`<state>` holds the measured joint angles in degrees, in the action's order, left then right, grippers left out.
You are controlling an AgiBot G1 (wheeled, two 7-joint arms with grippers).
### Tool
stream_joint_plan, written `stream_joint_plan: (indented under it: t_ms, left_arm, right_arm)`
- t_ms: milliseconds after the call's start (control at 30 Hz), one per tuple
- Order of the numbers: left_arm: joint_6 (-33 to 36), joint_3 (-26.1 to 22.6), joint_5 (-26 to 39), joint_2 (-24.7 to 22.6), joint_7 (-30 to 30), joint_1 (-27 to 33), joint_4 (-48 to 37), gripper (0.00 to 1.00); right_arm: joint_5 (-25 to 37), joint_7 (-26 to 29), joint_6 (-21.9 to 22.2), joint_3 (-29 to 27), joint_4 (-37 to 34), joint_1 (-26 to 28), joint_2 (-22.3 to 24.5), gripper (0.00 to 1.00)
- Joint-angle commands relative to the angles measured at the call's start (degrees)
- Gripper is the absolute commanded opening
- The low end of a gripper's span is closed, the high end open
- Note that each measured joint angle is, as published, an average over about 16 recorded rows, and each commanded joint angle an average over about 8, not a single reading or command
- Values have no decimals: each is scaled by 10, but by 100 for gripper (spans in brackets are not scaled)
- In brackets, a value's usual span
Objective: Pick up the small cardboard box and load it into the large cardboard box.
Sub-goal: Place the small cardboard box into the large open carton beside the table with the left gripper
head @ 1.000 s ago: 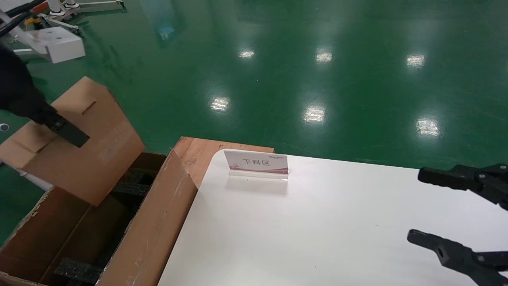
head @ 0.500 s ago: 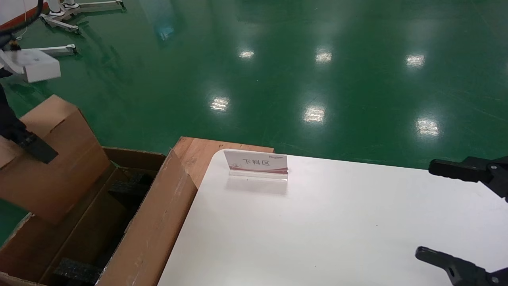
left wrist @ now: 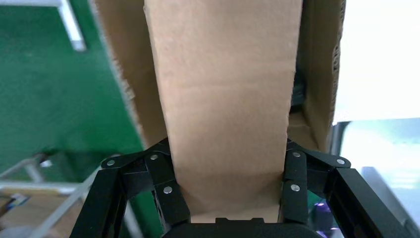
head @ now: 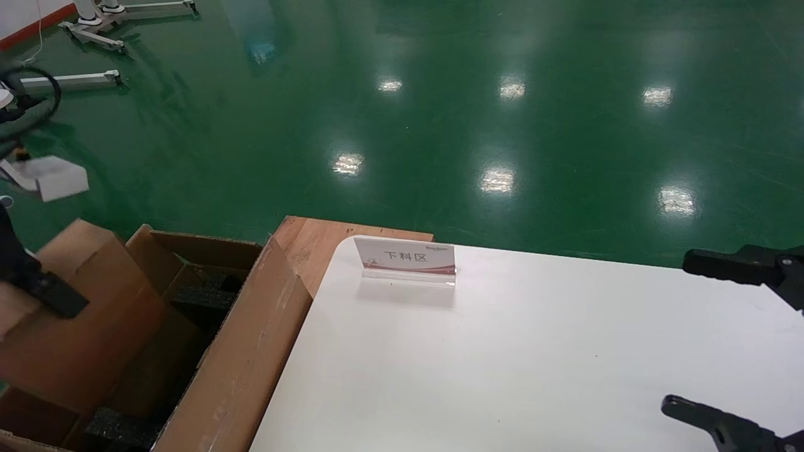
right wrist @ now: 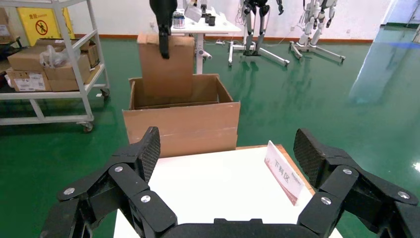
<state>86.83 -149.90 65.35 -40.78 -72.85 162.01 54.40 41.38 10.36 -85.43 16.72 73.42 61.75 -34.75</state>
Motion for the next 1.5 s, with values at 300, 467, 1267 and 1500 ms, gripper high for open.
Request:
stream_joint_plan:
  t_ms: [300, 467, 1267, 1500]
  left_arm:
    - [-51, 3, -21, 40, 2, -50, -27, 0]
    - [-62, 9, -42, 49, 11, -82, -46, 0]
    - [-124, 18, -60, 16, 82, -226, -186, 0]
    - [-133, 27, -77, 9, 103, -267, -230, 0]
  right_arm:
    - [0, 0, 0, 0, 0, 0, 0, 100]
    - [0, 0, 0, 1, 0, 0, 0, 100]
    - [-1, -1, 1, 1, 0, 0, 1, 100]
    - [-1, -1, 1, 2, 0, 0, 1, 100]
